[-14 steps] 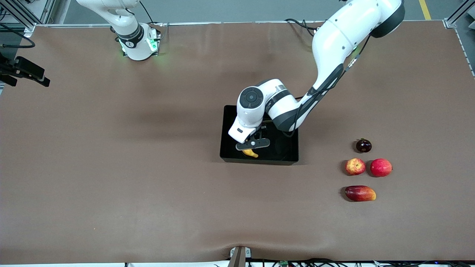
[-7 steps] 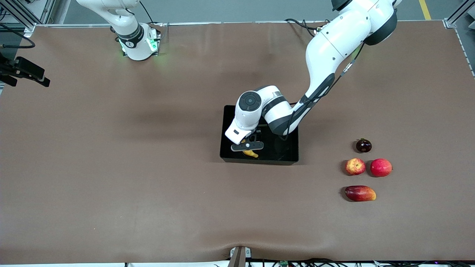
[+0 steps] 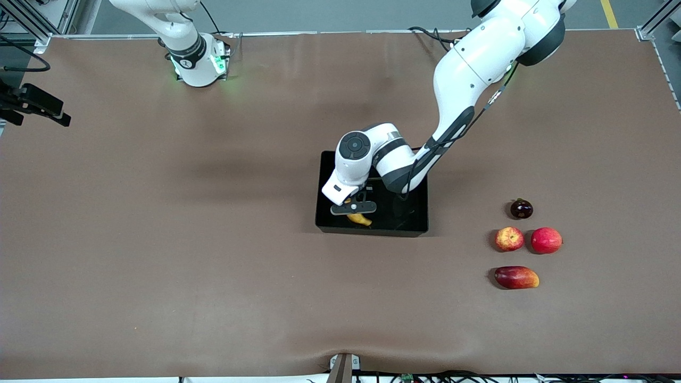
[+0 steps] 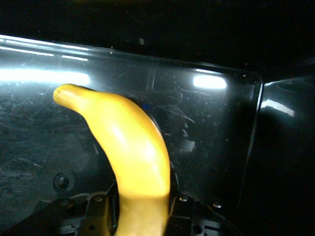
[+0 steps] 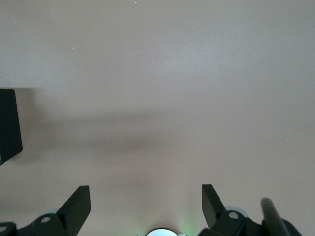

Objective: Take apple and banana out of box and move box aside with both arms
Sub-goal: 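Move the left gripper back into the tray and grasp the banana, then lift the banana with the left gripper while the right gripper reaches the tray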

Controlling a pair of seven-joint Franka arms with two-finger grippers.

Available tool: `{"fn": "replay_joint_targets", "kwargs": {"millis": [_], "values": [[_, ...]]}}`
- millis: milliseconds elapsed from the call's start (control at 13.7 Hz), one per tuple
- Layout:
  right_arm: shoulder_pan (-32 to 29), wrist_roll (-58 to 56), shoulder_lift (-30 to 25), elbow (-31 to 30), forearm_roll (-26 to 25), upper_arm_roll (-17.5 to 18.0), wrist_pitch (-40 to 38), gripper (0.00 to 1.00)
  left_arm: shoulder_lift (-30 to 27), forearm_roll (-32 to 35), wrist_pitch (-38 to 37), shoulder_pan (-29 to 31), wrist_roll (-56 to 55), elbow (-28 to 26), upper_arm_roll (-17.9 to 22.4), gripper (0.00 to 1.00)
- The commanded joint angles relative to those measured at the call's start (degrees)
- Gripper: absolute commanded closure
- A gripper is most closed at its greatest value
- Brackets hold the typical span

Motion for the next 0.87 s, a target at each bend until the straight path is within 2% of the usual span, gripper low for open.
{"fn": "replay_joint_targets", "kwargs": {"millis": [0, 219, 437, 583, 802], "values": [[-1.4, -0.6, 1.4, 0.5, -0.6, 0.7, 0.6, 0.0, -1.5, 1.2, -2.3, -0.9, -1.2, 0.4, 0.6, 1.0], [-2.5, -0.4, 2.0, -0.3, -0.3, 0.7, 0.9, 0.0, -5.1, 0.8, -6.6, -0.7, -1.3, 0.5, -0.1, 1.0], [-4.3, -0.2, 2.8, -0.2, 3.5, 0.8, 0.6, 0.0, -10.7, -0.1, -11.1, 0.4, -1.0, 0.7, -2.8, 1.0], [-3.7, 0.3, 5.2, -0.4, 4.3, 0.9, -1.1, 0.0, -14.3, -2.0, -12.5, 0.6, -0.7, 0.8, -3.0, 1.0], [-2.7, 1.5, 9.2, -1.1, 12.3, 1.0, -1.3, 0.0, -19.0, -2.4, -17.5, 2.2, 2.3, 0.4, -3.0, 1.0]]}}
